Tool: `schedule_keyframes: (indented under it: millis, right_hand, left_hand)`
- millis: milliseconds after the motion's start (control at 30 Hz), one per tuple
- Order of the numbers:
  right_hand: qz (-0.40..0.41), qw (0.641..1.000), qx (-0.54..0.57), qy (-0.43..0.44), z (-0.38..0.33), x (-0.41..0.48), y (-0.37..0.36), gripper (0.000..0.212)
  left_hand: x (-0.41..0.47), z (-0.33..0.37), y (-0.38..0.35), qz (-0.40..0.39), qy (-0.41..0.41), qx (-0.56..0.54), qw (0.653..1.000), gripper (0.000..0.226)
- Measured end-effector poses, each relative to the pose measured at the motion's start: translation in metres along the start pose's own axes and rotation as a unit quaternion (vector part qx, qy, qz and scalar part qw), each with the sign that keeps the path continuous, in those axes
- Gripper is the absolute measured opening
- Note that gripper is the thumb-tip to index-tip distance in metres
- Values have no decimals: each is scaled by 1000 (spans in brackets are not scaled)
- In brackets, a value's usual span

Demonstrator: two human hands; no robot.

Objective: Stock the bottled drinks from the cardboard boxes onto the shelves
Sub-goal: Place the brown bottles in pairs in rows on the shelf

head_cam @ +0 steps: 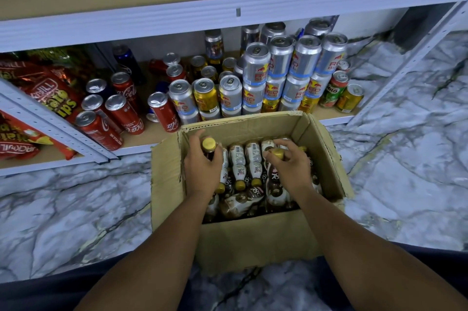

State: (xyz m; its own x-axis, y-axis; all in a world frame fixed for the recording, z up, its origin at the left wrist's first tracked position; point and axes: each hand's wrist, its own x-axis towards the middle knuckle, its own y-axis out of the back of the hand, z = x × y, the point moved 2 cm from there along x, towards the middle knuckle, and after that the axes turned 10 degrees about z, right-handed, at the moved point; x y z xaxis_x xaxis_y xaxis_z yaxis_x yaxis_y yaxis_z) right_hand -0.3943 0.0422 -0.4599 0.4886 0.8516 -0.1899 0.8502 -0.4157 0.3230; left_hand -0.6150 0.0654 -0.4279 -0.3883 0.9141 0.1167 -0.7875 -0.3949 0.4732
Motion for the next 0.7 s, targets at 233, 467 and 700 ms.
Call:
schedule_keyframes:
  millis: [233, 467, 700]
  right_hand:
    - [42, 997, 51, 46, -40, -11, 15, 22]
    - [48, 984, 101, 139, -102, -28, 28, 15]
    - [36, 965, 96, 242, -181, -47, 45, 15]
  left_hand:
    - [-2, 30, 11, -6, -29, -43, 999, 30]
    - [2, 74, 38, -16, -103, -104, 989, 34]
    - [18, 136, 82, -58, -172, -111, 977, 43]
